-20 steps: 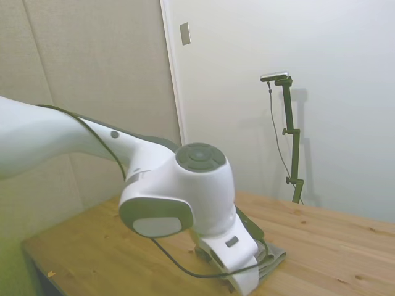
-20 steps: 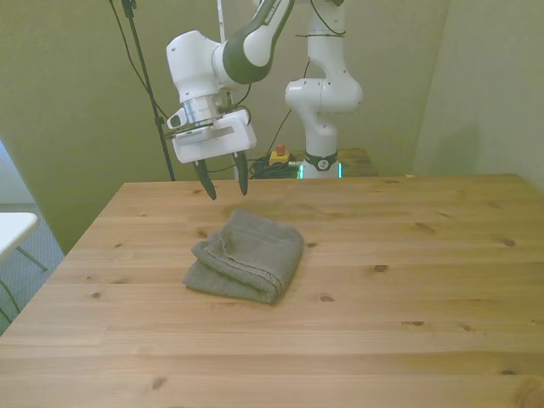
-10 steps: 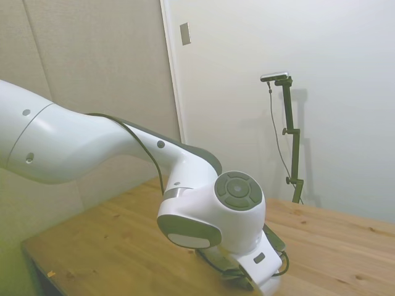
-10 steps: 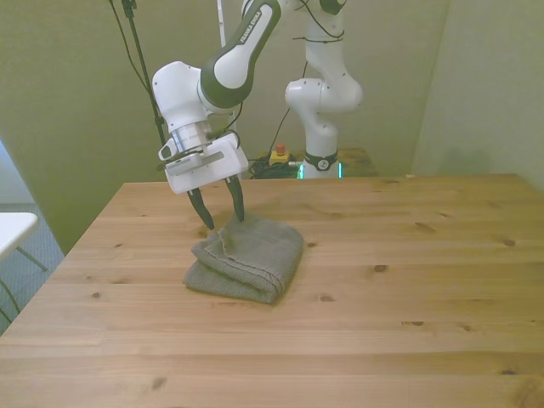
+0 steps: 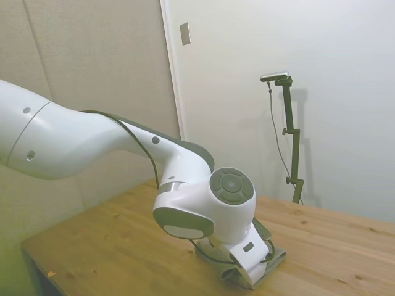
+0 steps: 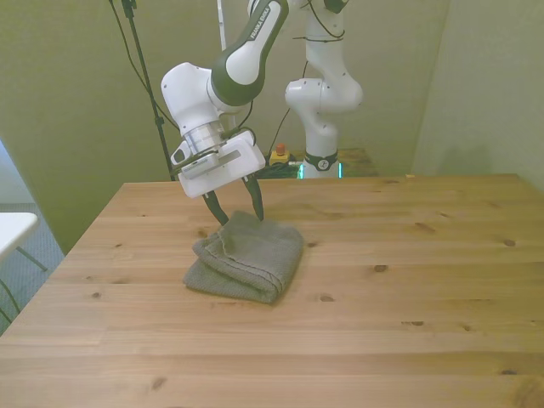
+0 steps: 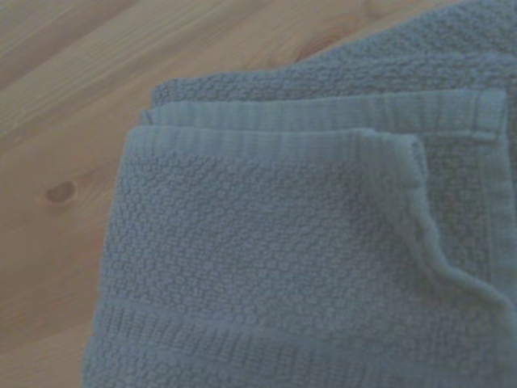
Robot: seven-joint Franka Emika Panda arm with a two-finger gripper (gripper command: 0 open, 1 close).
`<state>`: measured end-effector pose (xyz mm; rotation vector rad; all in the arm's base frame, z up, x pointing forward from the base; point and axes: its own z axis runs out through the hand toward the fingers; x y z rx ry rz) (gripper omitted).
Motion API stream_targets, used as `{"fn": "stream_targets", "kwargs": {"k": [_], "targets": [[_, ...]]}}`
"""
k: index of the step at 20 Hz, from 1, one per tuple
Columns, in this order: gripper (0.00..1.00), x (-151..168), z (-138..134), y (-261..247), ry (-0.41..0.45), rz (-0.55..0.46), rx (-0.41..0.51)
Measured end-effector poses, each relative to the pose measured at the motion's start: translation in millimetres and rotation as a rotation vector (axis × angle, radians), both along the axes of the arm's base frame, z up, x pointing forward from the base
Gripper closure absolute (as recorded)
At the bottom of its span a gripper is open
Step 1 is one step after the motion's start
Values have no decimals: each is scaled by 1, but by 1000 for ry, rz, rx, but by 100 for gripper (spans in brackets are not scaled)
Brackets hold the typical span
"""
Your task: Unfold the towel
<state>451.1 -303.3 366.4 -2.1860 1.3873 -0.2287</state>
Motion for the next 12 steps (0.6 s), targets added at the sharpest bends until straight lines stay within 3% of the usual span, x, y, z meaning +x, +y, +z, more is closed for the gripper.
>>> {"fn": "stream_targets", "kwargs": {"k": [8, 9, 12], "targets": [[0, -10, -5, -6, 10, -20, 8], [100, -13, -6, -8, 12, -25, 10], [100, -17, -9, -13, 16, -39, 12]]}}
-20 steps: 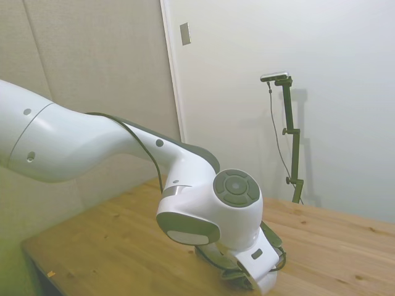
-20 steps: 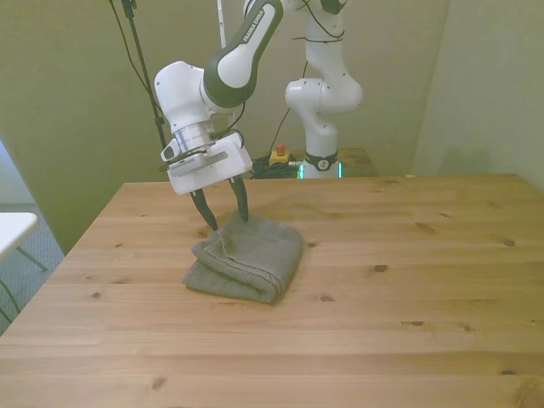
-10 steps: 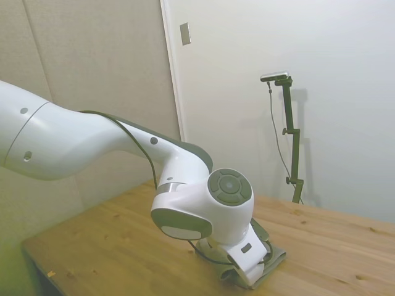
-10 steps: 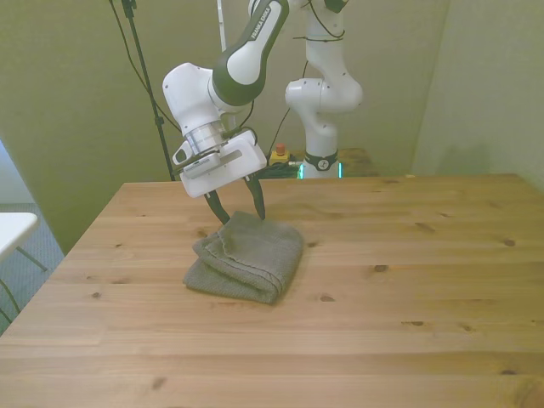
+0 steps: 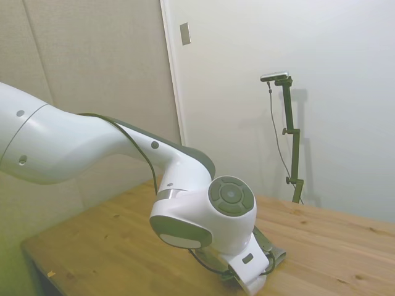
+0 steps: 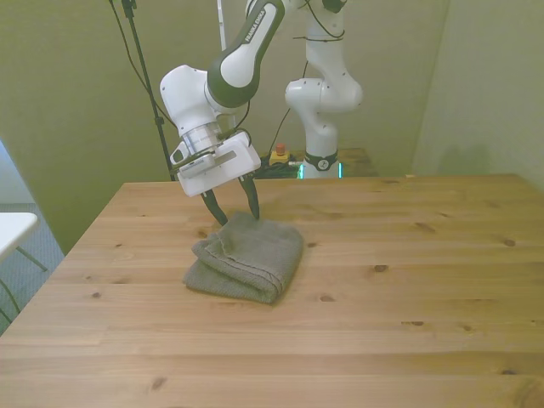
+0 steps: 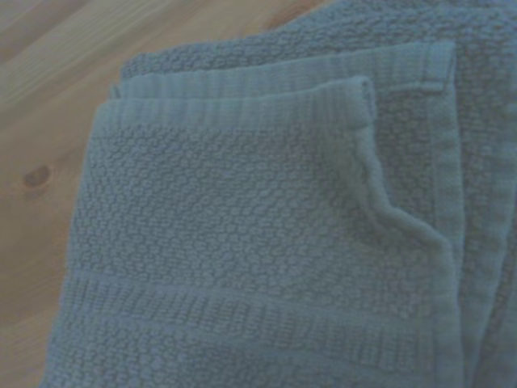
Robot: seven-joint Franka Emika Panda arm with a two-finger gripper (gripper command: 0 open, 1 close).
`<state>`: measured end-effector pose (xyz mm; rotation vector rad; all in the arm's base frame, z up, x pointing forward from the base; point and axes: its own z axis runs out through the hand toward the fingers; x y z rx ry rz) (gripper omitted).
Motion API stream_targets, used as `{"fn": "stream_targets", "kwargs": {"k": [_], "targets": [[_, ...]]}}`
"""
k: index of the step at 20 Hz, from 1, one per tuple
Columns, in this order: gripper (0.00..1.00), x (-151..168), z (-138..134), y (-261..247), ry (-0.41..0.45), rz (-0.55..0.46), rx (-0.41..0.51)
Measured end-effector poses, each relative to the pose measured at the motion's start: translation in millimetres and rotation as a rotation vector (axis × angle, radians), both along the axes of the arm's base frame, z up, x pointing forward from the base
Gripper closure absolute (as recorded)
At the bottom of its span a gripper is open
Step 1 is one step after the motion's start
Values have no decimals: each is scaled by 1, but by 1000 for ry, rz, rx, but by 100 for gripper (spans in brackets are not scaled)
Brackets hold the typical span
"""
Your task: Unfold the towel
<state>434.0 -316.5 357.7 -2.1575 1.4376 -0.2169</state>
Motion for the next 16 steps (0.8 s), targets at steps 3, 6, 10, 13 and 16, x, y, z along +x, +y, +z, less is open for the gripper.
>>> {"fn": "stream_targets", "kwargs": {"k": [3, 6, 10, 13, 16], "targets": [[100, -2, -1, -2, -1, -2, -1], [100, -1, -1, -2, -19, 10, -2], [100, 0, 1, -1, -30, 33, -14], [100, 1, 2, 1, -36, 42, -18], [100, 0, 2, 1, -38, 48, -20]]}}
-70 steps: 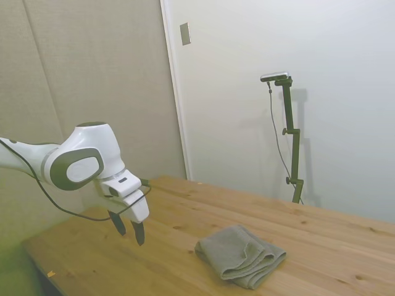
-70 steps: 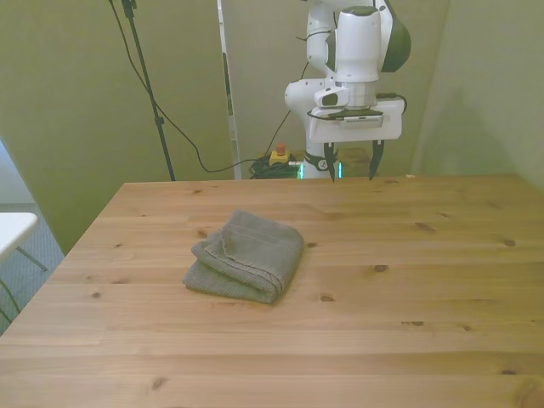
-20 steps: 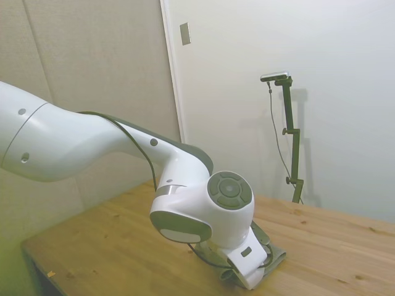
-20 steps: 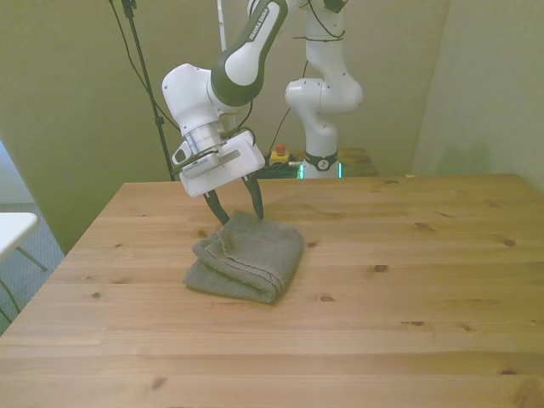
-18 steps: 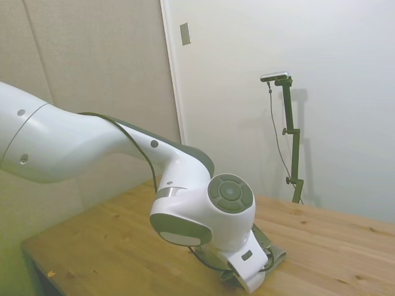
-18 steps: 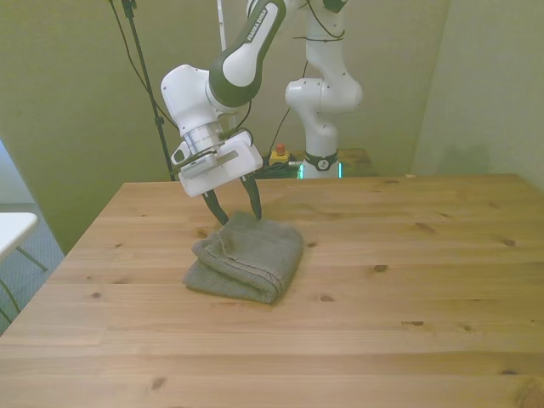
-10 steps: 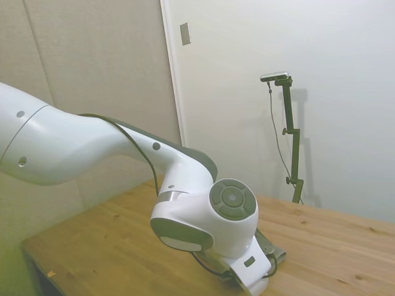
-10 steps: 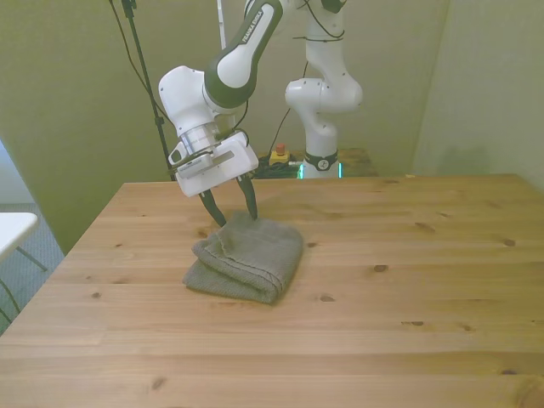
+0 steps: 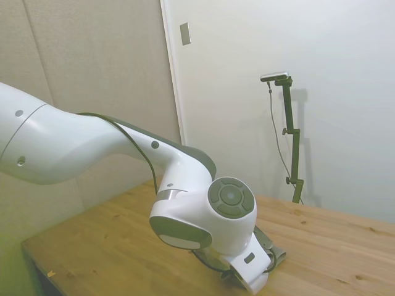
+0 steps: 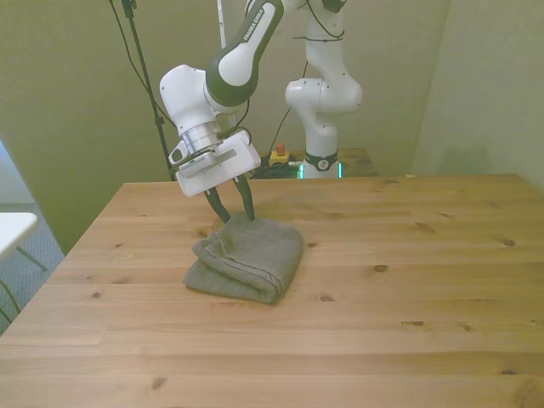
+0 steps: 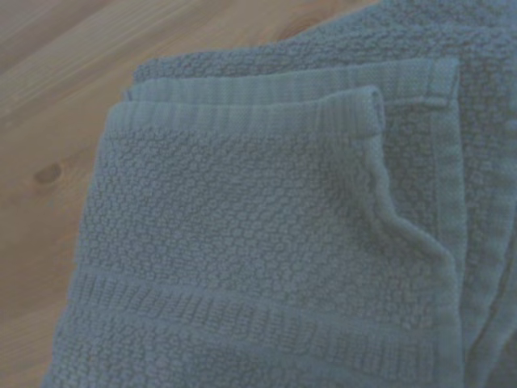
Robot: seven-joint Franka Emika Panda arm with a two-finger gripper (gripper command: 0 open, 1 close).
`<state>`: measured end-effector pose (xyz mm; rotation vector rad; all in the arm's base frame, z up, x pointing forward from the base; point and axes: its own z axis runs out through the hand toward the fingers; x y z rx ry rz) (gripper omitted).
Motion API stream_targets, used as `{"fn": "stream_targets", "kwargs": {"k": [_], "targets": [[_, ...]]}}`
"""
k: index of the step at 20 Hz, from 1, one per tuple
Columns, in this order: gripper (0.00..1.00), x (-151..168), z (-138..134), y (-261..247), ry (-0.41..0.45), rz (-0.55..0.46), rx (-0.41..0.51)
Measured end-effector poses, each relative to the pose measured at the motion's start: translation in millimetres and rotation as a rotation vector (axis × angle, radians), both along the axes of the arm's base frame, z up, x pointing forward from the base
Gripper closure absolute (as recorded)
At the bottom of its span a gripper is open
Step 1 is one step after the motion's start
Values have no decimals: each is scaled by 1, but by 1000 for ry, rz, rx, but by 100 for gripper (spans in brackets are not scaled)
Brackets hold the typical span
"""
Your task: Unfold the towel
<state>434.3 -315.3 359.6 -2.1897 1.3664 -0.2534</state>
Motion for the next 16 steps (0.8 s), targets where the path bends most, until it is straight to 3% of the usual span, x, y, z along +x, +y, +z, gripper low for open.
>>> {"fn": "stream_targets", "kwargs": {"k": [16], "targets": [[100, -5, -6, 0, 7, 4, 3]]}}
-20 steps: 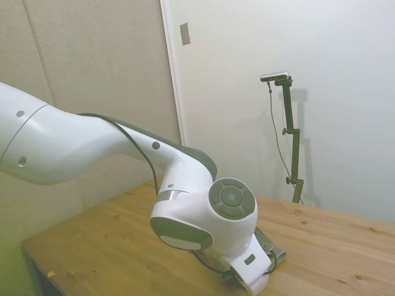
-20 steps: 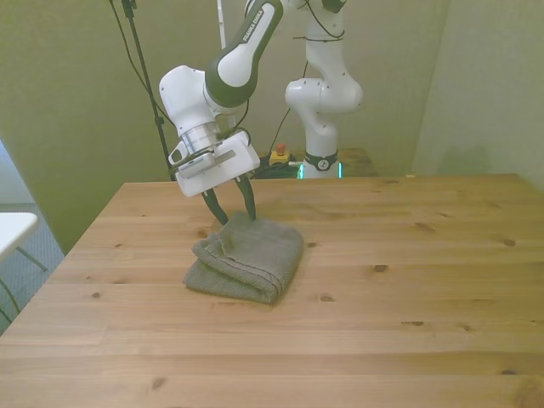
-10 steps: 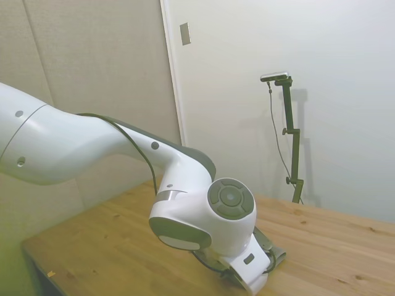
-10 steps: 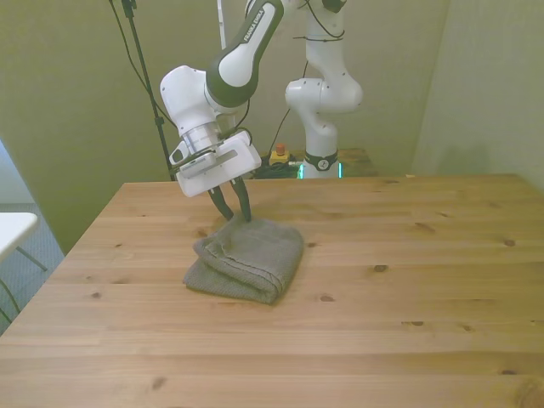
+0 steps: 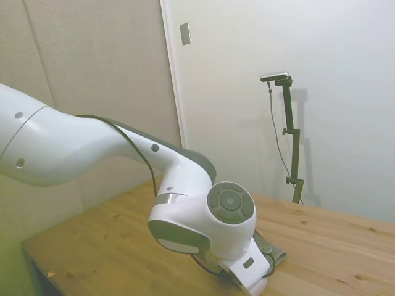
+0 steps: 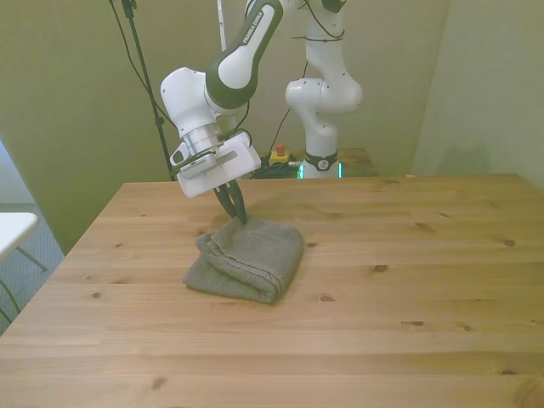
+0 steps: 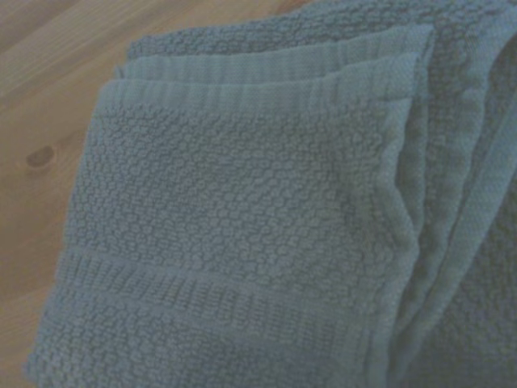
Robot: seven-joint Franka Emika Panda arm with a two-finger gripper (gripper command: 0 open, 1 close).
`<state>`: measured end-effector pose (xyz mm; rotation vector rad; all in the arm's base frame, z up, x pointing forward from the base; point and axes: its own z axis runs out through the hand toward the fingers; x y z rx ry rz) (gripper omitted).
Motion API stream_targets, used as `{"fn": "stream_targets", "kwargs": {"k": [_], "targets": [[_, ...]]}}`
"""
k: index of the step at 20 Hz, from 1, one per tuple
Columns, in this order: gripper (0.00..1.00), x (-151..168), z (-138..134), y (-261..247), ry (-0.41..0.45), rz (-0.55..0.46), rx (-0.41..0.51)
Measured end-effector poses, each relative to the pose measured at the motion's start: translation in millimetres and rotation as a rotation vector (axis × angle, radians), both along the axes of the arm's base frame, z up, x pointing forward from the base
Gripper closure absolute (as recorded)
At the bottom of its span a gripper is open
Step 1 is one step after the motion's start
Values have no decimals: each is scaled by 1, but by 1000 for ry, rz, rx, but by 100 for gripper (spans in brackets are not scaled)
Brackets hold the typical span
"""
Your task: Unfold the towel
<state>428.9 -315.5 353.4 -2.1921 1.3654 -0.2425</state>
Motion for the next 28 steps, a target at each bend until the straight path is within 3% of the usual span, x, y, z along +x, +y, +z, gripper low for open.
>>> {"fn": "stream_targets", "kwargs": {"k": [3, 7, 14, 19, 23, 28], "targets": [[100, 3, 6, 2, -13, 4, -9], [100, 21, 38, 15, -61, 36, -35], [100, 81, 88, 112, -66, 134, -124], [100, 114, 106, 186, -17, 144, -248], [100, 119, 119, 228, -27, 201, -271], [100, 125, 114, 264, -9, 252, -296]]}}
